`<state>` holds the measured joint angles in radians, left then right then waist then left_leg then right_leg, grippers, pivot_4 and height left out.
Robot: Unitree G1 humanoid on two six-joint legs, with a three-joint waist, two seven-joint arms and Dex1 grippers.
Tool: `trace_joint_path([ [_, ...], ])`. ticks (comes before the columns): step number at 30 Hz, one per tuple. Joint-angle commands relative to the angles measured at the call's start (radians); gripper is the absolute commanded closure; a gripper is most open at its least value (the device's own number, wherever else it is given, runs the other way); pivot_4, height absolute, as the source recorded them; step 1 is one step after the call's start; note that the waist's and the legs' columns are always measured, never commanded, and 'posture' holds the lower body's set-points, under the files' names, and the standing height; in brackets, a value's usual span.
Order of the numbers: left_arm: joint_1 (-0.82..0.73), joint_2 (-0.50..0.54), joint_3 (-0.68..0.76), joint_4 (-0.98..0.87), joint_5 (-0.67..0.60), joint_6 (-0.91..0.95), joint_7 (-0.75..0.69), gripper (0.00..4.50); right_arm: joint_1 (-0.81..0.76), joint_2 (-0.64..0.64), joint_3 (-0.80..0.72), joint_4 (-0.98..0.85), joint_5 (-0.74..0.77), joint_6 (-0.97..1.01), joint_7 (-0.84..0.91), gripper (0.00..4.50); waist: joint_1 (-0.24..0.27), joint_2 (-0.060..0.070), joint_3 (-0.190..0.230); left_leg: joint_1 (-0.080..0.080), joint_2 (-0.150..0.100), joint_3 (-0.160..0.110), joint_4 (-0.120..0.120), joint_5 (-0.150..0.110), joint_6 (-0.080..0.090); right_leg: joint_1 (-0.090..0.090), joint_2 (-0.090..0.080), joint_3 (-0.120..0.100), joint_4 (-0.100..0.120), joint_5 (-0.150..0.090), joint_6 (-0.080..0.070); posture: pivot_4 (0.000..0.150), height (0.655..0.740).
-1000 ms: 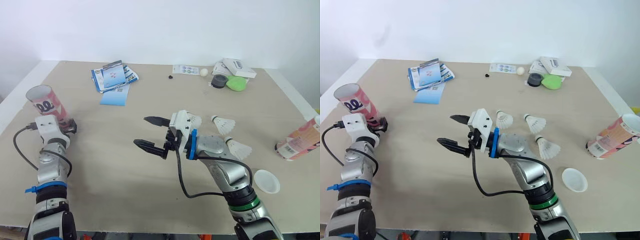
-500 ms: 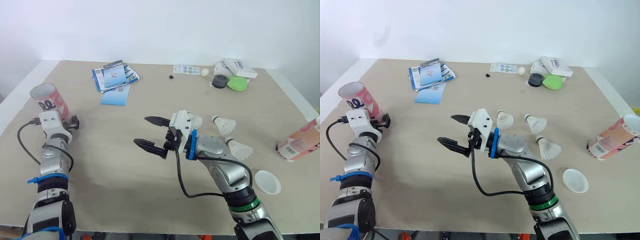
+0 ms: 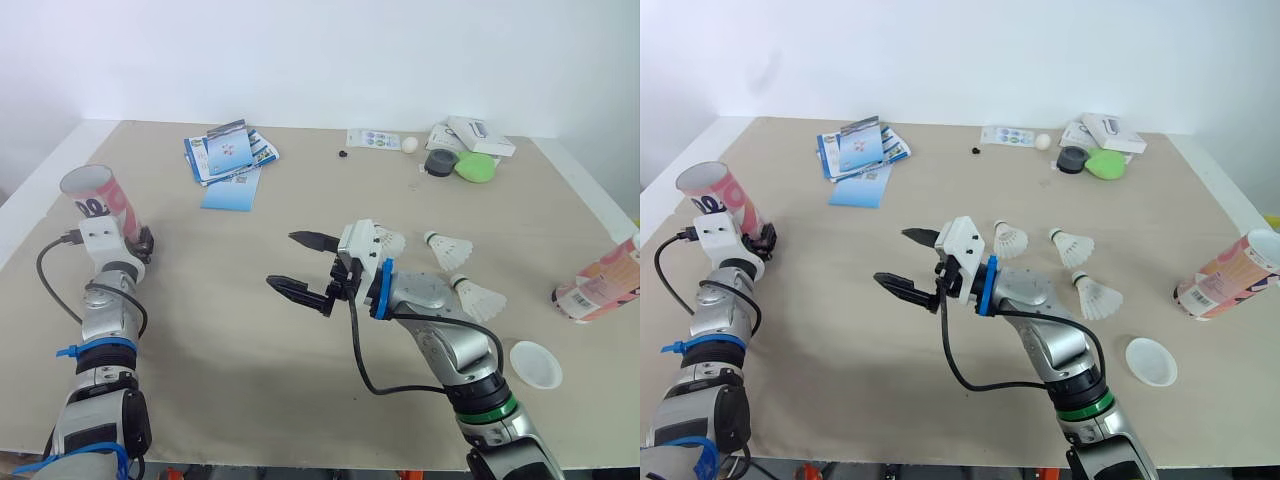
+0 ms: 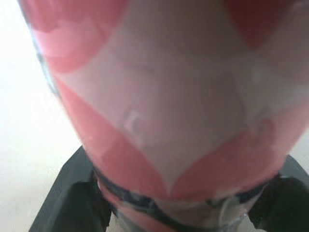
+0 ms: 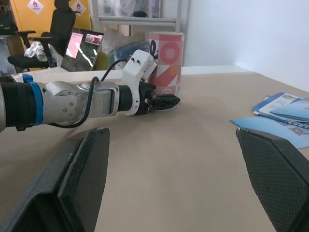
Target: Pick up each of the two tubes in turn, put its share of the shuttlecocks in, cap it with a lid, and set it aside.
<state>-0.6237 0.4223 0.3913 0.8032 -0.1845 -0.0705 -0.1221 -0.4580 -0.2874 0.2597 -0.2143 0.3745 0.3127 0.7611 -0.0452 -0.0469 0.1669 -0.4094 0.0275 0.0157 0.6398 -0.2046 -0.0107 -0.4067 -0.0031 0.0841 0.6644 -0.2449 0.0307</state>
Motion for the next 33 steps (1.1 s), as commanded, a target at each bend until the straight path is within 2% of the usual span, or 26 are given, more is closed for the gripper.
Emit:
trace_joint_path([
  [1,0.013,0.023,-0.008,-0.026,0.000,-0.001,-0.012,1.68,0.015,-0.001,-0.021,-0.047,-0.022,-0.028,-0.021,0.00,0.000,0.000,0.000,0.000,0.000,0.000,0.000,0.000,0.000,0.000,0.000,0.000,0.000,0.000,0.000,0.150,0.7400],
  [5,0.065,0.069,-0.053,-0.170,0.014,0.042,-0.100,1.68,0.132,-0.004,-0.070,-0.067,-0.143,-0.152,-0.151,0.00,0.000,-0.001,-0.001,-0.001,0.000,0.000,-0.001,0.000,0.000,-0.001,0.000,0.000,0.000,0.000,0.000,0.150,0.7400],
  [7,0.105,0.116,-0.098,-0.293,0.017,0.081,-0.194,1.68,0.202,-0.005,-0.107,-0.111,-0.187,-0.180,-0.221,0.00,0.000,-0.001,0.000,-0.004,0.000,-0.001,-0.001,-0.001,-0.003,-0.004,-0.001,0.000,0.000,0.000,-0.001,0.150,0.7400],
  [10,0.160,0.241,-0.176,-0.479,0.014,0.160,-0.393,1.68,0.322,-0.023,-0.150,-0.172,-0.261,-0.183,-0.310,0.00,0.001,-0.002,-0.001,-0.016,0.000,-0.004,-0.001,0.001,-0.007,-0.014,-0.002,-0.001,0.001,0.000,-0.001,0.150,0.7400],
  [13,0.192,0.372,-0.253,-0.584,0.024,0.207,-0.583,1.68,0.365,-0.012,-0.168,-0.187,-0.335,-0.109,-0.411,0.00,0.000,-0.002,-0.001,-0.019,0.000,-0.006,-0.002,0.001,-0.009,-0.018,-0.002,-0.001,0.001,0.001,-0.003,0.150,0.7400],
  [17,0.180,0.529,-0.375,-0.677,0.017,0.270,-0.875,1.68,0.290,0.044,-0.147,-0.066,-0.404,-0.045,-0.508,0.00,-0.005,0.000,0.000,-0.015,0.001,-0.002,-0.002,0.003,-0.009,-0.016,0.000,0.000,0.002,0.000,-0.004,0.150,0.7400],
  [20,0.166,0.599,-0.449,-0.751,-0.003,0.327,-1.044,1.68,0.214,0.097,-0.148,0.040,-0.420,-0.033,-0.558,0.00,-0.005,0.001,0.001,-0.014,0.003,0.001,-0.002,0.006,-0.009,-0.017,0.006,0.000,0.002,-0.002,-0.003,0.150,0.7400],
  [25,0.135,0.635,-0.541,-0.849,0.013,0.412,-1.176,1.68,0.105,0.150,-0.176,0.224,-0.420,-0.062,-0.609,0.00,-0.004,0.002,0.001,-0.015,0.005,-0.001,-0.003,0.006,-0.009,-0.017,0.010,-0.001,0.003,-0.003,-0.005,0.150,0.7400],
  [28,0.135,0.636,-0.577,-0.873,0.045,0.424,-1.193,1.69,0.049,0.177,-0.217,0.326,-0.404,-0.081,-0.657,0.82,-0.006,0.002,0.002,-0.016,0.005,-0.003,-0.003,0.006,-0.009,-0.017,0.012,0.001,0.003,-0.003,-0.005,0.150,0.7400],
  [29,0.138,0.635,-0.586,-0.875,0.054,0.423,-1.198,1.69,0.036,0.181,-0.223,0.352,-0.406,-0.087,-0.667,1.44,-0.006,0.002,0.002,-0.016,0.005,-0.002,-0.003,0.006,-0.009,-0.019,0.012,0.002,0.003,-0.003,-0.005,0.150,0.7400],
  [32,0.155,0.632,-0.605,-0.879,0.072,0.422,-1.209,1.69,0.018,0.187,-0.226,0.388,-0.412,-0.103,-0.678,2.24,-0.005,0.002,0.001,-0.016,0.005,-0.002,-0.003,0.006,-0.009,-0.018,0.012,0.002,0.003,-0.003,-0.005,0.150,0.7400],
  [33,0.163,0.630,-0.609,-0.886,0.075,0.426,-1.211,1.69,0.017,0.188,-0.227,0.392,-0.412,-0.110,-0.678,2.96,-0.005,0.002,0.001,-0.016,0.005,-0.003,-0.003,0.006,-0.009,-0.018,0.013,0.002,0.004,-0.003,-0.005,0.150,0.7400],
])
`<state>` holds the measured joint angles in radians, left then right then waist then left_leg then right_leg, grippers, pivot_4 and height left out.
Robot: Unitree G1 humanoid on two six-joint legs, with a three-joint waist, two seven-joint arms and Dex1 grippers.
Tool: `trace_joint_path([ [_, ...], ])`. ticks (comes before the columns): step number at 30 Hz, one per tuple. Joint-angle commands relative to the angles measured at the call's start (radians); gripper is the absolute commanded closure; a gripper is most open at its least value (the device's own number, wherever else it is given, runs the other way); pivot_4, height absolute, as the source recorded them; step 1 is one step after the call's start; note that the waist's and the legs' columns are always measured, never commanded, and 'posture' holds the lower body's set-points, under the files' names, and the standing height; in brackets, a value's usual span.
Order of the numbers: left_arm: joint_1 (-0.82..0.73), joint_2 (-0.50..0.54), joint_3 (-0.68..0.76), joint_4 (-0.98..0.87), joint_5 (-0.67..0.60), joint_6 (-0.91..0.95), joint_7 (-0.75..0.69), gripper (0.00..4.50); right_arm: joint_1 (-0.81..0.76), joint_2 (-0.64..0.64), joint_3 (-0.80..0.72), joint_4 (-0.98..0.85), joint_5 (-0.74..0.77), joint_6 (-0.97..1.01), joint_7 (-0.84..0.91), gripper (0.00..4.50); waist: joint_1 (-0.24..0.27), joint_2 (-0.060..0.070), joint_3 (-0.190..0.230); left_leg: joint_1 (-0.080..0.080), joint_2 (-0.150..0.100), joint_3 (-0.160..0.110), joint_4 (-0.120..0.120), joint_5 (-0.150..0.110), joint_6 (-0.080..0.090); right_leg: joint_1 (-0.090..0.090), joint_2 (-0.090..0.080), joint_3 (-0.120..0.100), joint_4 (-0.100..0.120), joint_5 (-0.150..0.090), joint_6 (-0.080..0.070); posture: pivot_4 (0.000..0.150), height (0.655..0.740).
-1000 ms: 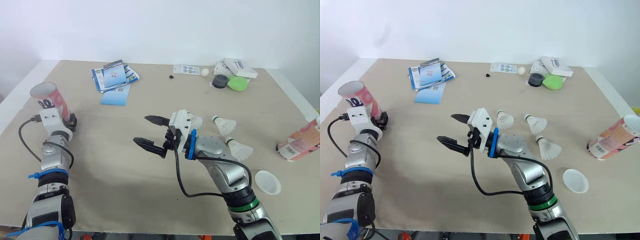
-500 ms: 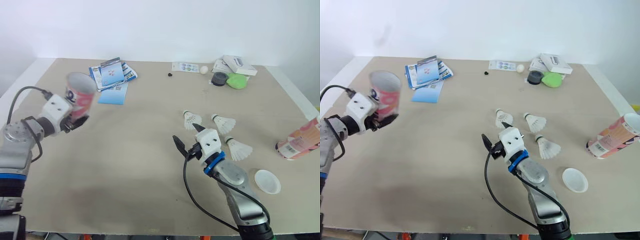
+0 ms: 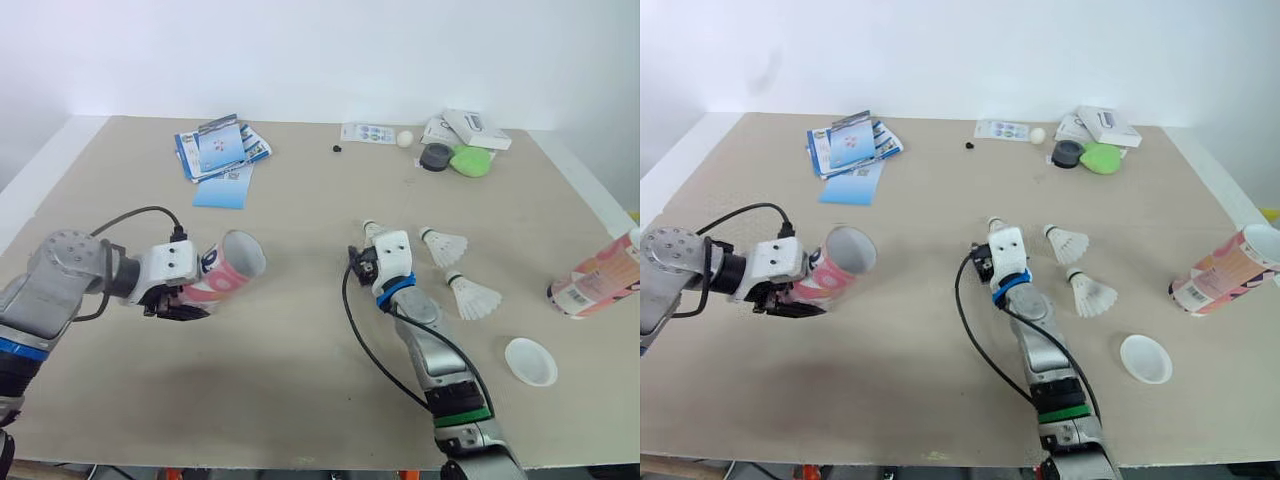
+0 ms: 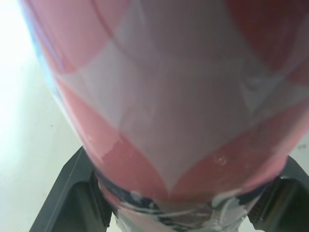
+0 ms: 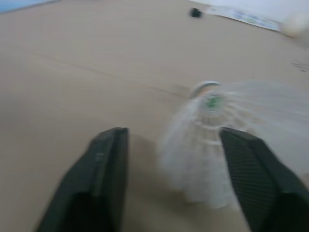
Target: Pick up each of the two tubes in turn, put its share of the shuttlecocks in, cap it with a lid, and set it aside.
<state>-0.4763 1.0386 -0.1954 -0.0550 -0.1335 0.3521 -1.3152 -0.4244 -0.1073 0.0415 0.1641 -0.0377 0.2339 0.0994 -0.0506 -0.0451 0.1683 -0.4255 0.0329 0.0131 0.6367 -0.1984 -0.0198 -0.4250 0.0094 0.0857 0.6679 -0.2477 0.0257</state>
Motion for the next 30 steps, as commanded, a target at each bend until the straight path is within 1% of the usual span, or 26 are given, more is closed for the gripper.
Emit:
trace_joint_path([
  [1,0.021,0.010,-0.025,-0.038,0.024,0.010,-0.019,1.69,-0.016,0.008,-0.011,0.015,0.001,-0.036,-0.015,3.10,0.000,0.000,0.000,0.000,0.000,0.000,0.000,0.000,0.000,0.000,0.000,0.000,0.000,0.000,0.000,0.150,0.7400],
  [2,0.024,0.004,-0.025,-0.049,0.020,0.020,-0.018,1.69,-0.013,0.007,-0.013,0.013,0.009,-0.043,-0.007,3.43,0.000,0.000,0.000,0.001,0.000,0.000,0.000,0.000,0.000,0.000,0.000,0.000,0.000,0.000,0.000,0.150,0.7400],
  [4,0.023,-0.009,-0.026,-0.066,0.014,0.036,-0.017,1.69,-0.004,0.002,-0.010,-0.003,0.034,-0.062,0.036,4.25,0.000,0.000,0.000,0.001,0.000,0.000,0.000,0.000,0.000,0.001,0.000,0.001,0.000,0.000,0.000,0.150,0.7400],
  [5,0.022,-0.013,-0.029,-0.070,0.016,0.039,-0.016,1.69,0.002,-0.003,-0.007,-0.018,0.050,-0.073,0.066,4.42,0.000,0.000,0.000,0.001,0.000,0.000,0.000,0.000,0.000,0.001,0.000,0.001,0.000,0.000,0.001,0.150,0.7400],
  [7,0.021,-0.019,-0.034,-0.071,0.022,0.042,-0.014,1.69,0.013,-0.013,-0.003,-0.062,0.105,-0.089,0.154,4.42,0.001,0.000,0.000,0.001,0.000,0.000,0.000,0.000,0.000,0.001,0.000,0.001,0.000,0.000,0.001,0.150,0.7400],
  [9,0.017,-0.026,-0.036,-0.070,0.023,0.046,-0.014,1.69,0.037,-0.040,0.022,-0.181,0.247,-0.058,0.350,4.42,0.003,0.001,0.000,0.001,0.000,-0.001,0.000,0.000,0.000,0.001,0.000,0.001,0.000,-0.001,0.001,0.150,0.7400],
  [10,0.016,-0.031,-0.035,-0.070,0.017,0.053,-0.017,1.69,0.049,-0.072,0.029,-0.288,0.354,-0.007,0.460,4.42,0.003,0.002,0.000,0.000,0.000,-0.001,0.000,0.000,0.000,0.001,0.000,0.001,0.000,-0.001,0.002,0.150,0.7400],
  [11,0.014,-0.036,-0.035,-0.070,0.013,0.058,-0.020,1.69,0.057,-0.097,0.031,-0.360,0.427,0.032,0.530,4.42,0.004,0.003,0.001,0.000,0.000,-0.002,0.000,0.000,0.000,0.002,0.000,0.001,0.000,-0.001,0.002,0.150,0.7400],
  [12,0.013,-0.038,-0.035,-0.069,0.010,0.061,-0.022,1.69,0.058,-0.116,0.027,-0.409,0.484,0.080,0.567,4.42,0.004,0.004,0.001,0.000,0.000,-0.003,0.000,0.000,0.000,0.002,-0.001,0.000,0.000,-0.001,0.002,0.150,0.7400],
  [14,0.009,-0.041,-0.039,-0.062,0.016,0.061,-0.026,1.69,0.035,-0.204,0.047,-0.499,0.540,0.160,0.656,4.42,0.004,0.005,0.001,0.000,-0.001,-0.003,0.001,0.000,0.001,0.003,-0.002,0.000,0.001,-0.001,0.002,0.150,0.7400],
  [16,0.005,-0.046,-0.042,-0.055,0.021,0.061,-0.028,1.69,0.006,-0.294,0.096,-0.545,0.515,0.184,0.730,4.42,0.005,0.005,0.001,0.001,-0.002,-0.004,0.003,0.000,0.001,0.005,-0.003,-0.002,0.000,-0.003,0.006,0.150,0.7400],
  [19,-0.003,-0.056,-0.047,-0.045,0.025,0.060,-0.027,1.69,-0.043,-0.345,0.148,-0.547,0.461,0.159,0.765,4.42,0.004,0.004,0.001,0.004,-0.002,-0.004,0.003,0.000,0.001,0.008,-0.004,-0.002,0.000,-0.002,0.005,0.150,0.7400],
  [23,-0.011,-0.072,-0.048,-0.031,0.028,0.055,-0.024,1.69,-0.104,-0.362,0.231,-0.525,0.372,0.107,0.800,4.42,0.006,0.006,0.001,0.005,-0.003,-0.004,0.004,0.001,0.002,0.008,-0.002,-0.003,0.001,-0.001,0.004,0.150,0.7400],
  [25,-0.014,-0.076,-0.048,-0.027,0.031,0.053,-0.025,1.69,-0.119,-0.350,0.256,-0.508,0.342,0.078,0.805,4.42,0.008,0.006,0.000,0.005,-0.003,-0.005,0.004,0.001,0.002,0.008,-0.002,-0.003,0.002,-0.002,0.004,0.150,0.7400],
  [28,-0.018,-0.084,-0.049,-0.020,0.038,0.049,-0.025,1.69,-0.131,-0.313,0.256,-0.513,0.373,0.099,0.800,4.42,0.012,0.006,0.000,0.004,-0.003,-0.007,0.004,0.001,0.002,0.008,-0.003,-0.004,0.002,-0.002,0.005,0.150,0.7400],
  [29,-0.020,-0.087,-0.048,-0.020,0.039,0.049,-0.025,1.69,-0.128,-0.295,0.244,-0.520,0.398,0.119,0.790,3.83,0.013,0.006,0.000,0.003,-0.003,-0.007,0.004,0.001,0.002,0.008,-0.003,-0.004,0.002,-0.002,0.005,0.150,0.7400],
  [30,-0.020,-0.091,-0.046,-0.020,0.038,0.050,-0.025,1.69,-0.118,-0.283,0.234,-0.531,0.423,0.141,0.784,3.82,0.014,0.006,0.000,0.003,-0.003,-0.007,0.004,0.001,0.002,0.008,-0.003,-0.004,0.002,-0.002,0.005,0.150,0.7400],
])
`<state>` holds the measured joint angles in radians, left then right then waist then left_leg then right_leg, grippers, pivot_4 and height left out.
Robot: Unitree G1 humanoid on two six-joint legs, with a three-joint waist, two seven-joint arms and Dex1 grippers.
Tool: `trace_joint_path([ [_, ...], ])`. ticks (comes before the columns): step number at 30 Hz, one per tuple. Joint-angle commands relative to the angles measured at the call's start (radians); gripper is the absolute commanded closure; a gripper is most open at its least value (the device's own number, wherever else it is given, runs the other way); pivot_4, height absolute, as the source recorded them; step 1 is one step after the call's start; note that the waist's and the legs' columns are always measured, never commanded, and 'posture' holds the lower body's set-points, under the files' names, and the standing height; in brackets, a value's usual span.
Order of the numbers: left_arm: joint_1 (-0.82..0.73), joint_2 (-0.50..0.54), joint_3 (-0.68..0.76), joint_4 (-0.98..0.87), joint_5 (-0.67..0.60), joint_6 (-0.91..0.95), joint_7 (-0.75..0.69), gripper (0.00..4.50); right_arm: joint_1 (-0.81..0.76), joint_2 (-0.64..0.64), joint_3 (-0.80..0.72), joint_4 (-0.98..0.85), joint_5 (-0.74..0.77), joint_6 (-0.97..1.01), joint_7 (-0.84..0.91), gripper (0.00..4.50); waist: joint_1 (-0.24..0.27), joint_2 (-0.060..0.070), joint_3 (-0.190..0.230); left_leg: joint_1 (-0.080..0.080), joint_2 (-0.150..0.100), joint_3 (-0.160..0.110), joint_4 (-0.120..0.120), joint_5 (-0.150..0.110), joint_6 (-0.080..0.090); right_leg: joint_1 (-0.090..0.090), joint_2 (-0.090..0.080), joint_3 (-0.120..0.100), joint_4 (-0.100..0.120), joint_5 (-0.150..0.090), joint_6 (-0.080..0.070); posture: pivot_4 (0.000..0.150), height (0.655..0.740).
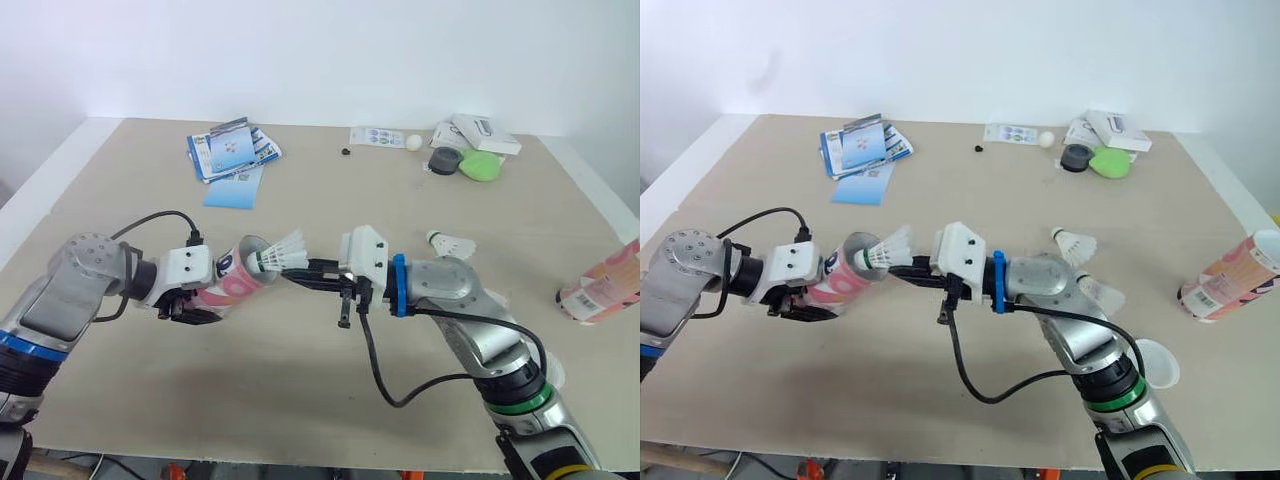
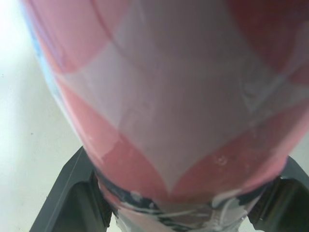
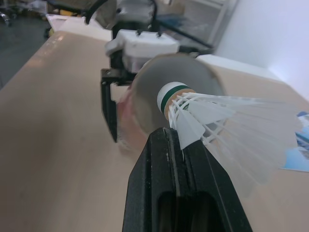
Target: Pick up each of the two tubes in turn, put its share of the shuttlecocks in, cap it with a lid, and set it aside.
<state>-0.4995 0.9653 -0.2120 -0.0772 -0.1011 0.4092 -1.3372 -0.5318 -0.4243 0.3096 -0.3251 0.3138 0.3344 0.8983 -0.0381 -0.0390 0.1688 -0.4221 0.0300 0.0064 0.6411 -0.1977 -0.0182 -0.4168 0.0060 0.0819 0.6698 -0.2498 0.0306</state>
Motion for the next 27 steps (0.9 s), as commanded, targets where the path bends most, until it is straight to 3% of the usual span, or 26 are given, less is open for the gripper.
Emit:
trace_joint_path([
  [1,0.002,-0.021,-0.028,0.001,0.005,-0.006,-0.003,1.69,-0.001,0.041,-0.042,-0.052,0.087,0.055,-0.020,3.64,0.002,0.000,0.000,0.000,0.000,0.000,0.000,0.000,0.000,0.000,0.000,0.000,0.000,0.000,0.000,0.150,0.7400],
  [9,0.038,-0.022,-0.005,-0.025,-0.007,0.003,0.003,1.69,0.176,0.116,-0.196,-0.168,0.142,0.119,-0.252,0.20,0.009,0.000,0.000,0.000,-0.001,-0.002,0.001,0.000,0.000,0.001,-0.002,-0.002,0.001,0.000,0.000,0.150,0.7400],
  [12,0.044,-0.029,-0.004,-0.027,-0.010,0.002,0.007,1.69,0.436,0.075,-0.324,-0.259,-0.050,-0.016,-0.399,0.09,0.017,0.000,-0.002,-0.001,-0.002,-0.003,0.001,0.000,0.000,0.001,-0.003,-0.003,0.001,-0.002,0.001,0.150,0.7400],
  [18,0.021,-0.057,-0.033,-0.013,-0.006,-0.013,-0.008,1.69,0.766,0.148,-0.528,-0.318,-0.179,-0.216,-0.592,0.09,0.016,0.007,-0.007,-0.001,-0.004,-0.002,0.000,0.000,0.000,0.001,-0.006,-0.004,0.002,-0.004,0.002,0.150,0.7400],
  [27,-0.048,-0.058,-0.094,0.046,0.052,-0.071,-0.048,1.69,0.914,0.266,-0.525,-0.371,-0.248,-0.245,-0.723,0.09,0.013,0.010,-0.009,0.015,-0.001,-0.001,-0.001,0.002,0.002,0.012,-0.005,-0.002,0.004,-0.006,-0.007,0.150,0.7400],
])
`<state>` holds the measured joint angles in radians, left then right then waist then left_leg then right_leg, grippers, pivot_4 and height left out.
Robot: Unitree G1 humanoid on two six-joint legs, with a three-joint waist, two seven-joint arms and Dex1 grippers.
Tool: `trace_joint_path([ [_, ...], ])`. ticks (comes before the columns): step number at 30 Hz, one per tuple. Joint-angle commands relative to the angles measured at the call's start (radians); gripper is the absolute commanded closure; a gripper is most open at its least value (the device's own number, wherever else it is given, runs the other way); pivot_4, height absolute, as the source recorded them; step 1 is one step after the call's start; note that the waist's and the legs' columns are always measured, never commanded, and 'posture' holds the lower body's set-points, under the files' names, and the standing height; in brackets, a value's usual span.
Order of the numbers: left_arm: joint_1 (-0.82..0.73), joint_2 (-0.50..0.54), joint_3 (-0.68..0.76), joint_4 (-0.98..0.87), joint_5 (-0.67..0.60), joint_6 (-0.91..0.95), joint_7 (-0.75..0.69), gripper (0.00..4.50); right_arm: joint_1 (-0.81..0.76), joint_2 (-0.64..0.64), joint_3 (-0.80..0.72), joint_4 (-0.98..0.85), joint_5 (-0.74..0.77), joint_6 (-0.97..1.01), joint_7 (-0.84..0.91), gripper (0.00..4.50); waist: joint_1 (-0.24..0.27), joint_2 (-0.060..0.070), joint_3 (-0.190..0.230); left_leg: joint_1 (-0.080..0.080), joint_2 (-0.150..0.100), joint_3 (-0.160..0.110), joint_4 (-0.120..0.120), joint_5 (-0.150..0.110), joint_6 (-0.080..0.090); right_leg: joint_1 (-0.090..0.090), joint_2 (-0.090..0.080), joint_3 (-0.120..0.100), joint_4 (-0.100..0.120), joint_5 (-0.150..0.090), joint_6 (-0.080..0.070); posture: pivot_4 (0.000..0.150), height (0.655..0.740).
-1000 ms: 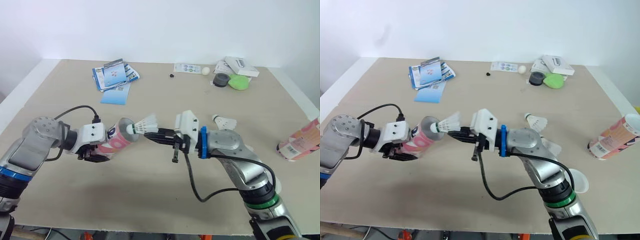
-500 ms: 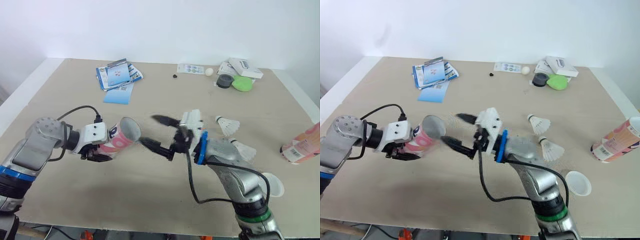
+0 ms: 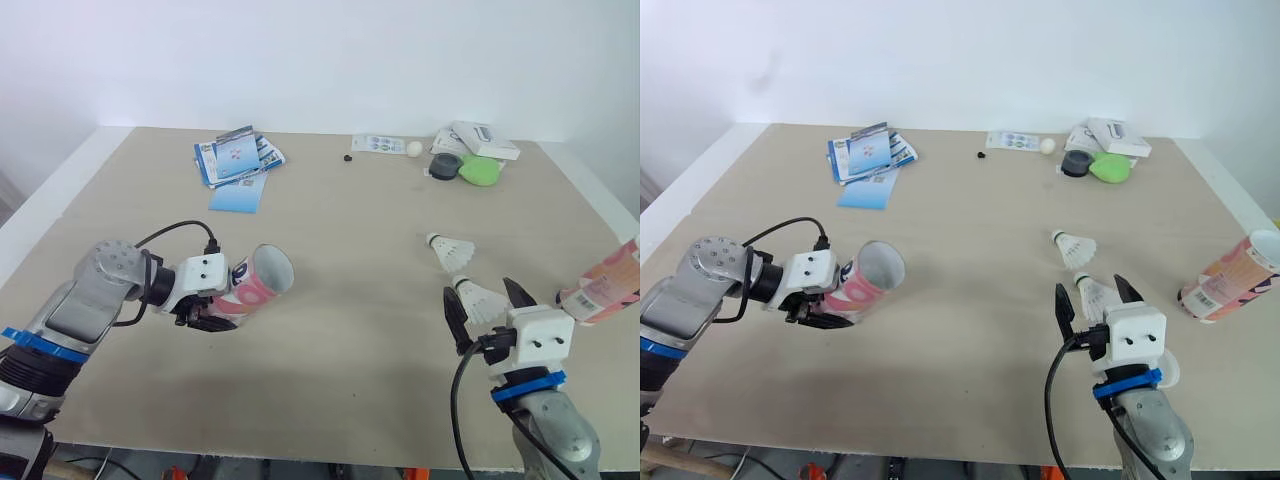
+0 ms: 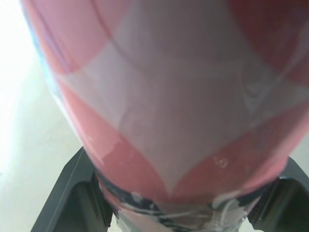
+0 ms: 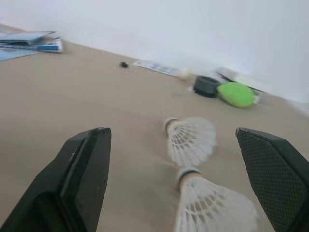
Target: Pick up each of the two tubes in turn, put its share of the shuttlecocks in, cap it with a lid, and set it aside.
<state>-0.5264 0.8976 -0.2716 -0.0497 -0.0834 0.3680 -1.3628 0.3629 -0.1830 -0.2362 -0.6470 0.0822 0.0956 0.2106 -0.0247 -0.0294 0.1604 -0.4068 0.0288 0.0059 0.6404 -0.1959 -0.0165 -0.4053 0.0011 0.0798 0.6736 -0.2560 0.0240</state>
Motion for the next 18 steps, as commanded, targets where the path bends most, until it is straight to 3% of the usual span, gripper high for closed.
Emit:
trace_joint_path([
  [1,-0.030,0.012,-0.039,0.027,0.043,-0.040,-0.028,1.69,0.032,0.035,0.034,-0.049,-0.023,-0.005,-0.041,0.09,0.000,0.000,-0.001,0.000,0.000,0.000,0.000,0.000,0.000,0.000,0.000,0.000,0.000,0.000,0.000,0.150,0.7400],
  [7,-0.077,0.027,-0.058,0.068,0.090,-0.091,-0.047,1.69,0.074,0.064,0.084,-0.010,-0.026,0.026,-0.051,0.09,0.000,0.000,-0.001,-0.001,-0.001,0.002,-0.002,0.000,0.000,-0.002,-0.001,0.002,0.000,-0.001,0.000,0.150,0.7400],
  [15,-0.077,0.024,-0.059,0.059,0.096,-0.091,-0.061,1.69,-0.032,0.082,0.053,0.101,0.015,0.109,-0.086,0.09,-0.002,0.001,-0.001,0.000,0.001,0.003,-0.003,0.000,0.000,-0.002,0.001,0.002,0.001,-0.001,-0.001,0.150,0.7400],
  [18,-0.076,0.029,-0.061,0.054,0.099,-0.092,-0.067,1.69,-0.105,0.084,0.038,0.153,0.038,0.136,-0.100,1.03,-0.004,0.000,-0.001,0.000,0.001,0.004,-0.003,0.000,0.000,-0.002,0.001,0.002,0.001,-0.001,-0.001,0.150,0.7400],
])
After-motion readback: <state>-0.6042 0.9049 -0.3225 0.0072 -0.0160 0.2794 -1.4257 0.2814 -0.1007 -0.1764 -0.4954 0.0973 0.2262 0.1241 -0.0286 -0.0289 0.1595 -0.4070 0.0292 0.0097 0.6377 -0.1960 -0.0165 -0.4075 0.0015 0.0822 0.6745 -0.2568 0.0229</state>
